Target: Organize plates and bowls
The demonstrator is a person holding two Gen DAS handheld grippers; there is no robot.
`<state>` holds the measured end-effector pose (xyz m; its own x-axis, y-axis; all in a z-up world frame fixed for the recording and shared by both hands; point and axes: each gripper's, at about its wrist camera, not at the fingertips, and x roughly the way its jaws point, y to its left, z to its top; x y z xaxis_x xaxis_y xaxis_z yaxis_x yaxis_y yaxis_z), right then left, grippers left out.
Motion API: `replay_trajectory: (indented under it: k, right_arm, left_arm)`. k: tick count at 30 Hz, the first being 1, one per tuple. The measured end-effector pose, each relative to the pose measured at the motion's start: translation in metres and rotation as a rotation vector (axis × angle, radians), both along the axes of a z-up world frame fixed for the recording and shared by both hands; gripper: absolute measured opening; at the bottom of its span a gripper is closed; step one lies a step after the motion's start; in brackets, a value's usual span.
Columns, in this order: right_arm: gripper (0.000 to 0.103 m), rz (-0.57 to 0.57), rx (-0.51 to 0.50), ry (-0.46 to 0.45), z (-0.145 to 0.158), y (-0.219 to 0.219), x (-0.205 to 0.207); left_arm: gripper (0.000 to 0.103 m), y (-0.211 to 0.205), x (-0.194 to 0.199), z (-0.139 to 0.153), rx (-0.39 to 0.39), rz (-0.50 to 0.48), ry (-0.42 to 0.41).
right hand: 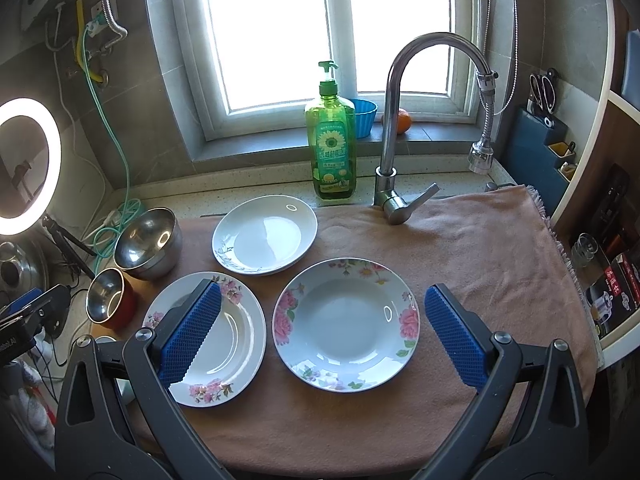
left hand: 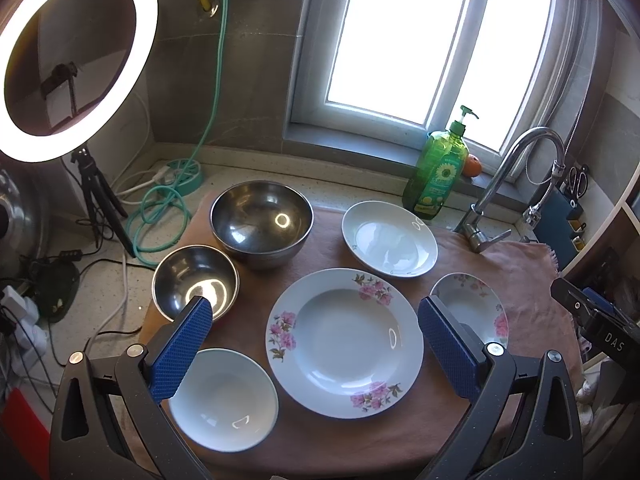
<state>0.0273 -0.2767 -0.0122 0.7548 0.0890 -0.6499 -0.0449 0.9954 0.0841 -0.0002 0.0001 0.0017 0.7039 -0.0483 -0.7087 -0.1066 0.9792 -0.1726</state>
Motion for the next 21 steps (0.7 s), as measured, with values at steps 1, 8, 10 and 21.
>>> replay_trajectory:
  k: [1,8,10,21]
  right_arm:
    - [0.103,0.0,-0.001,0.0,-0.0001,0.0001,0.0001]
    - [0.103,-0.001,-0.001,0.001,-0.0013,0.0008,0.0004]
    - [0.103,0.0,-0.001,0.002,-0.0009,0.0008,0.0008]
    - [0.103,0.003,-0.004,0.01,-0.0079,0.0034,0.0002]
  left_arm:
    - [0.102,-0.0006,0.0001,0.0,0.001,-0.001,0.0]
    - [0.102,-0.0003,0.0004,-0.0014,-0.002,-0.002,0.001]
    - [0.102,-0.0004,0.0005,-0.0016,-0.007,-0.003,0.002]
    - [0.102,0.0034,0.0034,-0.0049,-0.003,-0.005,0.012]
